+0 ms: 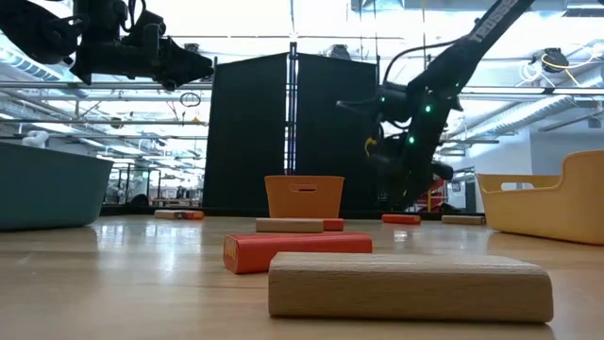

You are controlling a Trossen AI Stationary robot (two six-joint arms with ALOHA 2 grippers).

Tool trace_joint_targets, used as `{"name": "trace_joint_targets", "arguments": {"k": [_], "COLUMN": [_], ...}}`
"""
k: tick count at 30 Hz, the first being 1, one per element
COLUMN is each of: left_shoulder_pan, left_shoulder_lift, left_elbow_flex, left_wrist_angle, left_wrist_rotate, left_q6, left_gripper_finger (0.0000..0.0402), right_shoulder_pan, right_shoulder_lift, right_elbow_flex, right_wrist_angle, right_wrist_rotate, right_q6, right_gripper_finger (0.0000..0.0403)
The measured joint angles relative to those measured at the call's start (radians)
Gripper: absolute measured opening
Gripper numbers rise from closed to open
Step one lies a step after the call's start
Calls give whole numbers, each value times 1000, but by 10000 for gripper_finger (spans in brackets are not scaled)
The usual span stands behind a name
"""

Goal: Sort blocks
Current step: Put the top right orange block into the orange bin

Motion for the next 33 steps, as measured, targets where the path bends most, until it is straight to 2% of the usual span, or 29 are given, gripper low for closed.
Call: {"name": "trace_joint_targets", "arguments": {"k": [5,10,17,28,33], "left_shoulder_pan": [0,0,0,0,0], "left_shoulder_lift": [0,0,0,0,0], "left_elbow_flex": [0,0,0,0,0], "left_wrist_angle": [0,0,0,-1,-1], "left_wrist_rotate": [0,0,0,0,0], "left_q6": [0,1,5,5,4], "left_gripper_finger": [217,217,217,217,217], "right_shoulder_pan": [0,0,0,1,1], "right_shoulder_lift": [35,56,67,66,63], "right_elbow_flex": [0,0,0,1,1], "right_wrist_angle": [2,4,-2,-39,-42], "right_wrist_rotate": [7,7,5,2,8], "right_q6": [0,5,31,85,84], "right_gripper_finger": [260,264,211,85,83]}}
